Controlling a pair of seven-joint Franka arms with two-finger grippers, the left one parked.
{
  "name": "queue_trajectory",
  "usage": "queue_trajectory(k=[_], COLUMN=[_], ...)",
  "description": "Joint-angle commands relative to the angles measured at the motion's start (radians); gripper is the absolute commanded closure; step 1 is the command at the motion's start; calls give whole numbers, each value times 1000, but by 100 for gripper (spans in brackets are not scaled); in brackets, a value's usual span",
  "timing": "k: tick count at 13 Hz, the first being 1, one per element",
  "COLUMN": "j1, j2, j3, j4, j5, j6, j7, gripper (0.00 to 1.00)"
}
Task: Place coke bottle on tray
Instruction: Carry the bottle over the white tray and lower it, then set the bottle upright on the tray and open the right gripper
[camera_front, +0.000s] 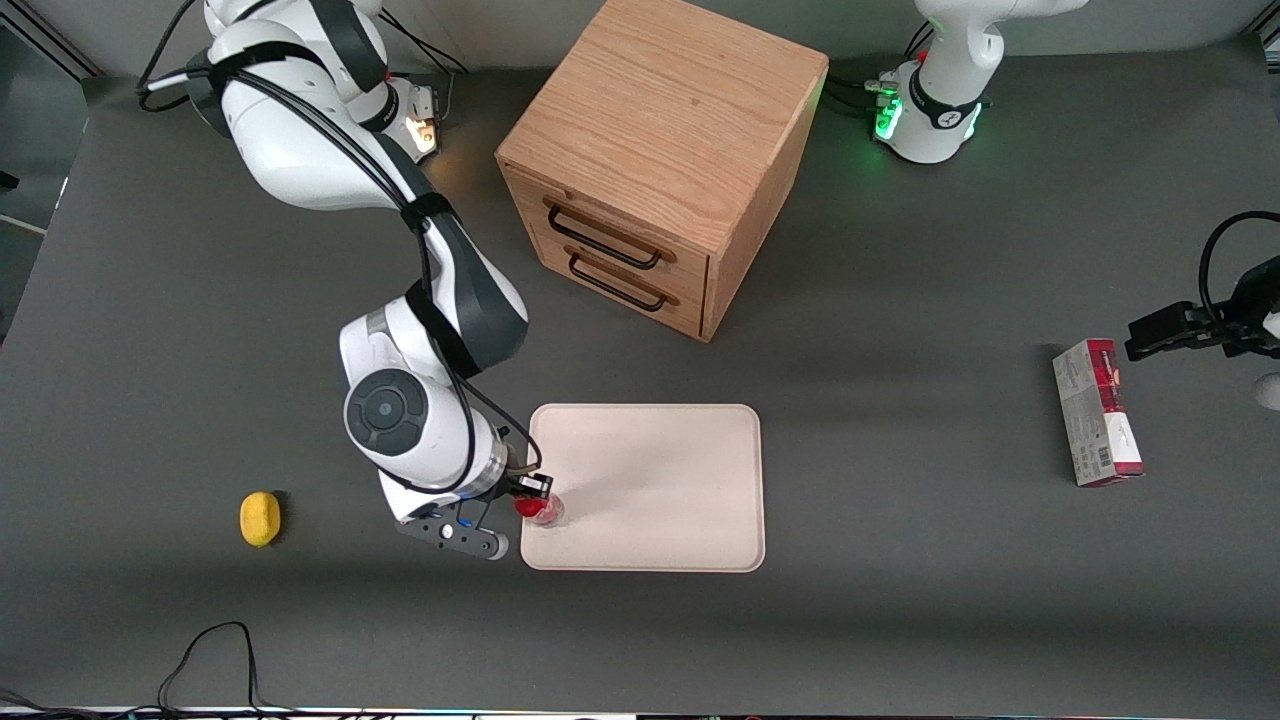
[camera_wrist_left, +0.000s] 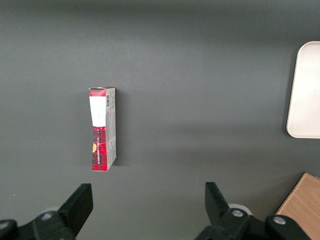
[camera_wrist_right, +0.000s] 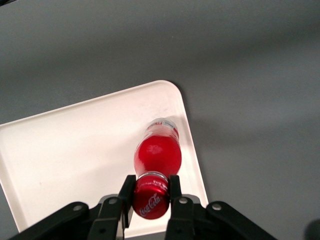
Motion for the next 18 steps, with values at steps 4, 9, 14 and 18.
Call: queue_trajectory(k=[4, 9, 14, 18], j1=[10, 10, 8, -18], j2=[37, 37, 20, -160], j3=[6, 6, 4, -2], j4=[58, 54, 51, -141], j5=[-40, -41, -38, -28], j6=[9, 25, 6, -131], j7=[28, 29, 32, -114], gripper=[100, 0, 0, 0])
